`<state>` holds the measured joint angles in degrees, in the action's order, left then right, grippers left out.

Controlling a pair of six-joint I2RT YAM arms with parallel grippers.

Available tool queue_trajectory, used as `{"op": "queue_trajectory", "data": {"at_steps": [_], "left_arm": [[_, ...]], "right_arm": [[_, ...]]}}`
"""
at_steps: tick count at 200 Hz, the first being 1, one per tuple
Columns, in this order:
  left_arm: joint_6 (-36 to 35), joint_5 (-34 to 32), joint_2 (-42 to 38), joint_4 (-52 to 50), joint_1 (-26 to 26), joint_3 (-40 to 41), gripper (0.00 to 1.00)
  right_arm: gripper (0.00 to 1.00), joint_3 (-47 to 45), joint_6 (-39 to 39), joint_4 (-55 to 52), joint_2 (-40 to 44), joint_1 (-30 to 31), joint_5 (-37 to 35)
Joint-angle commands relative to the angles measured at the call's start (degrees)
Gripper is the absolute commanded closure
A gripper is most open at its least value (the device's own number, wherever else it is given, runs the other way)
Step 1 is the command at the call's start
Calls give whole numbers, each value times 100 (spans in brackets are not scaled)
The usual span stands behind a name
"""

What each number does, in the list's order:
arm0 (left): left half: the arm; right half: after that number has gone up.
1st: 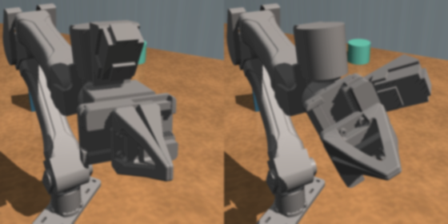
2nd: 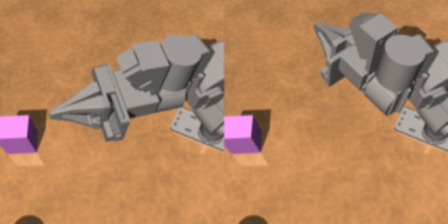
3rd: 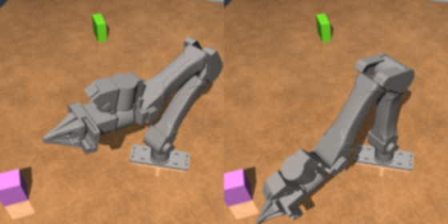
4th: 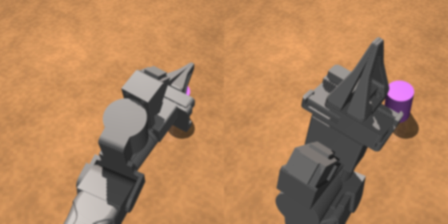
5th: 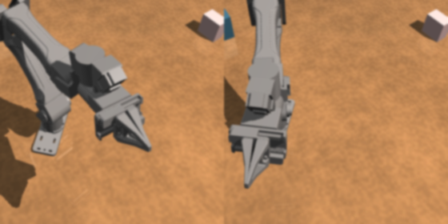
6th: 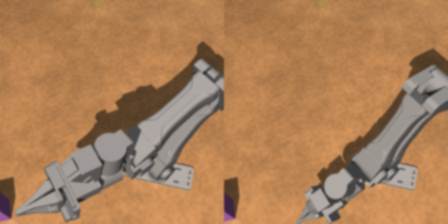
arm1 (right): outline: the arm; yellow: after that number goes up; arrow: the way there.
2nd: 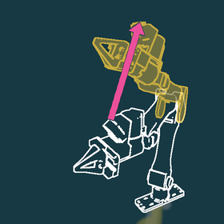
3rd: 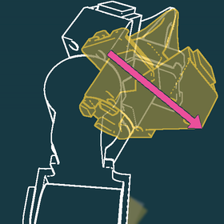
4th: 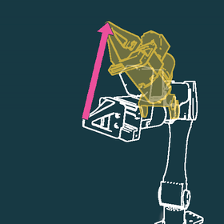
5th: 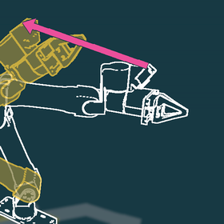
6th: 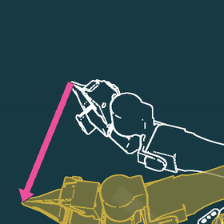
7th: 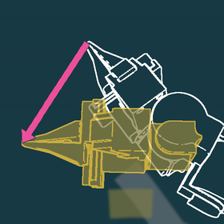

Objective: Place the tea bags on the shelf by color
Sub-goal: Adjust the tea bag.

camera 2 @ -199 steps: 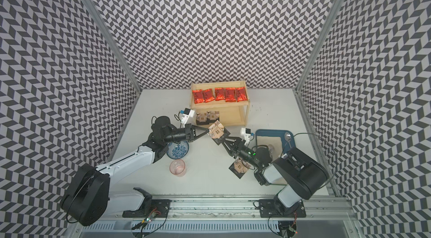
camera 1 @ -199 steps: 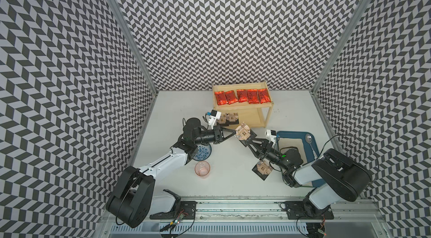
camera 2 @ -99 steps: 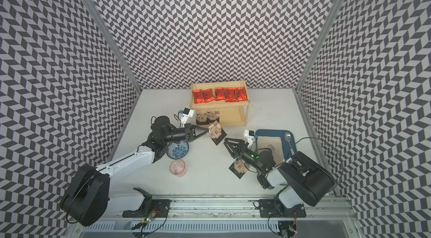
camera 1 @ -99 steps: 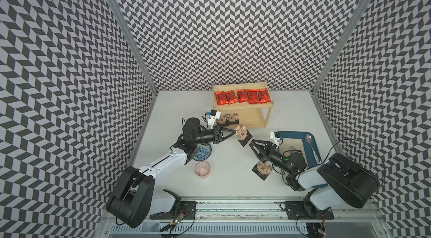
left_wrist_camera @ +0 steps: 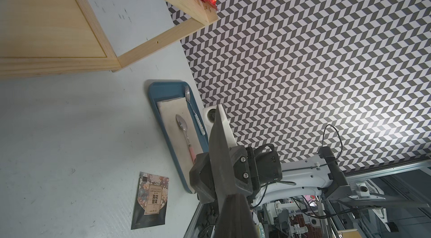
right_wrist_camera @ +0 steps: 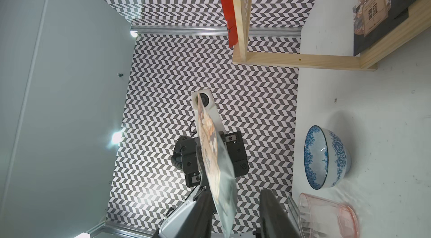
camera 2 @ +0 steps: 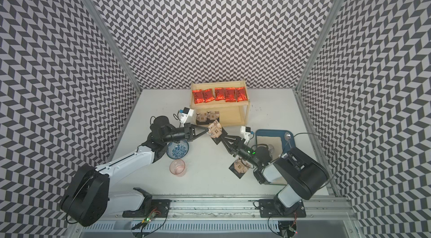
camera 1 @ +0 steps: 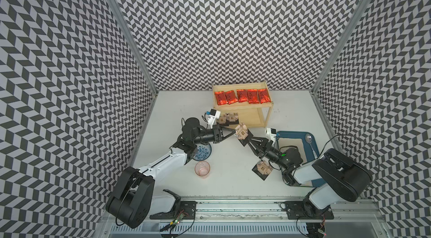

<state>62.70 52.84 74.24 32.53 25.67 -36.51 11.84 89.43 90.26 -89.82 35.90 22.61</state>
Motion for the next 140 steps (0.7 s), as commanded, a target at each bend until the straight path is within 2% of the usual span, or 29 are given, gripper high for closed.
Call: {"op": "queue_trajectory", "data": {"at_steps": [1,57,89,114,123,140], "left_arm": [[-19,86,-115,174,-44,65,100],[-29,73,-110,194,-42,109,100],[-102,29,-126,110,-44,126,100],[-405,-35,-116,-335,-38,-60,100],[-572,-92,-117,-577,-48,-138,87],[-935,-256,-183,-1127,-84,-246,45]], "right_arm": [[74,-23,-62,1520,67,44,-66],[100,-40,-109,1474,169,44,-78],[100,-117,-130,1435,282,40,-141],[100,-164,-244,1047,490,40,-204],[100,-164,-317,783,600,32,-236],[100,-130,-504,197,831,34,-344]]}}
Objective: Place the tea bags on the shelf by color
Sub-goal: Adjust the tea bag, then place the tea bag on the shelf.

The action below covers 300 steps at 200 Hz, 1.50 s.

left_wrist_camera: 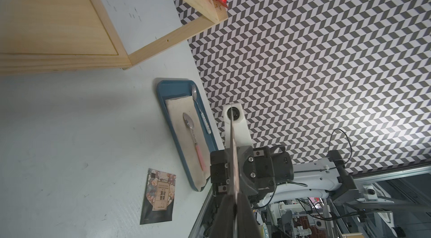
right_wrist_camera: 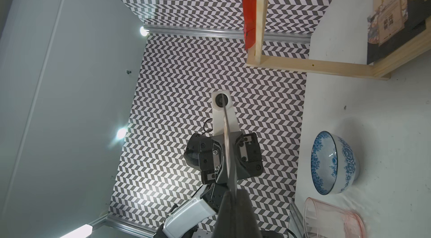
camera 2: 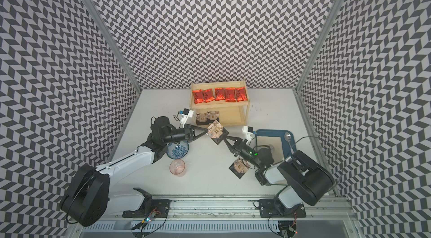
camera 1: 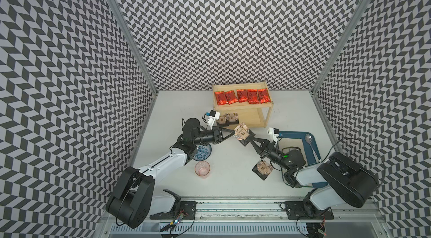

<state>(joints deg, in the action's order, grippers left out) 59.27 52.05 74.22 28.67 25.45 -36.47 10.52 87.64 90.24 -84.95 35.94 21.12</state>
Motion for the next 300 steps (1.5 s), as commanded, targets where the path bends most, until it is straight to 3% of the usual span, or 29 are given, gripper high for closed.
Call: {"op": "queue_trajectory", "data": {"at_steps": [1,12,29,47,87,133,197,300], "left_arm": [[-609,-186,-184,-771,-69,-262,43],[-874,-264,-247,-1219,-158,-339,28],[-1269,-330,-379,-1863,-361,-437,18],[-1756,-503,-557,-2555,-571,-542,18],[-2454,-880,-814,-3402,-732,-590,17],[-2921,-1005,-919,-3854,-883,-593,17],[-3034,-1094,-988,-3928,-880,-512,17],[-3051,-1068,-899,-3944,-884,-510,17]], "right_arm": [[100,2,-339,162,354,33,-200],[100,74,-523,-314,499,29,-306],[100,322,-854,-1119,647,29,-558],[100,630,-1151,-1895,639,50,-893],[100,1296,-1532,-2718,213,345,-2352],[100,1736,-1491,-2352,-895,396,-3215],[100,2368,-1347,-2240,-2050,137,-3101],[100,3022,-1372,-2241,-2724,-259,-3153]]}}
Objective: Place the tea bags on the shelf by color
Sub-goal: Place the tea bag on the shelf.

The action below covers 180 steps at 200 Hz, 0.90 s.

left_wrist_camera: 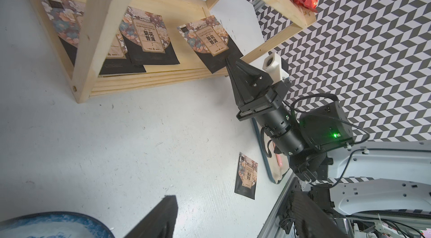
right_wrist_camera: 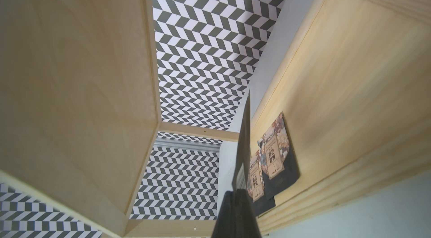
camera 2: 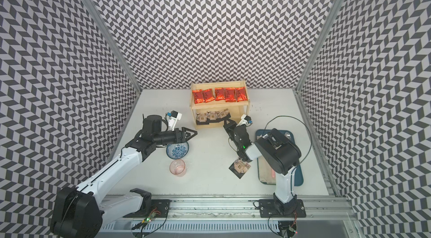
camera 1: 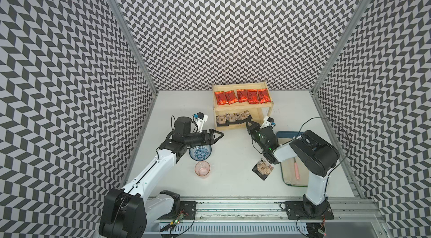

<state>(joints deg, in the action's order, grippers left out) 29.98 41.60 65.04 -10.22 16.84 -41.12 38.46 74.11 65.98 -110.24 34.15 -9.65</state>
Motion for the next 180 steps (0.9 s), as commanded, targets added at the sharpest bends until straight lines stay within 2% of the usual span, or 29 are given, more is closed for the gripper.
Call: {"op": "queue_trajectory", "data": {"at_steps": [1,68,180], "left_arm": [[-123,-26,18,-62,-23,-45,17],[-154,-38,71,-134,-22,-73,17],[-192,-49,64,-191,-32,-66,17]], "right_arm": [[100,235,-19,186,-202,-86,-78],[100,713,131,-14,-720,-293,115],[100,949,275,-304,-1032,-304,34]]}}
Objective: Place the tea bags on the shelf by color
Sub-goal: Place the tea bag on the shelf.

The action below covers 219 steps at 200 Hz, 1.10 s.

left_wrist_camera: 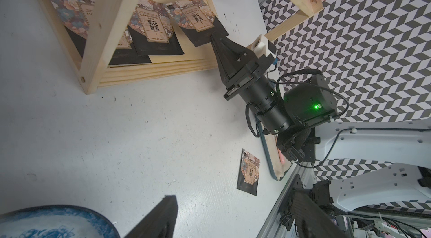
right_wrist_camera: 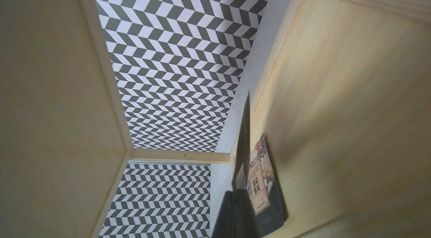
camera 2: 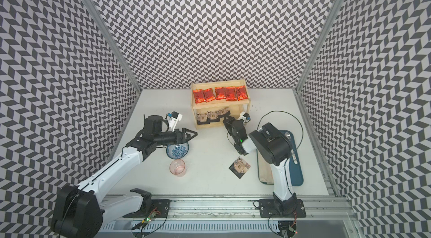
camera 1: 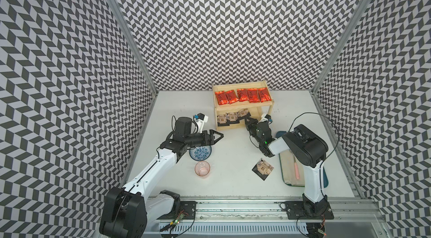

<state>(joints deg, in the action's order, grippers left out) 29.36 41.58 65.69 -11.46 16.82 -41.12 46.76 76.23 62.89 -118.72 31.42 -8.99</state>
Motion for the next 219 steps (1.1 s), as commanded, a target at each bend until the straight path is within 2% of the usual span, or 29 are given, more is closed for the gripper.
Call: {"op": "queue_trajectory", "data": {"at_steps": [1,62,89,127,149,219], "left_arm": [[-132,-46,-3,-71,-34,-69,17],[-159,-74,-39,-113,-30,-57,17],[-177,-86,-50,-141,-39,-64,17],[-176,-80,-74,-129,-65,-63,17],[-168,-69,-99,-116,-73,-56,17],[-150,-71,-170,-85,-109,-36,17]], "right_arm": [[100,116,65,0,-186,-31,-32],[100,145,191,-193,-266,-39,45],[90,140,170,-392,-140,-39,192],[70,227,-24,-1189,232,-39,234],[61,269,-132,-1617,445,-39,210],[54,1055,-584,-3672,671,-21,409]]}}
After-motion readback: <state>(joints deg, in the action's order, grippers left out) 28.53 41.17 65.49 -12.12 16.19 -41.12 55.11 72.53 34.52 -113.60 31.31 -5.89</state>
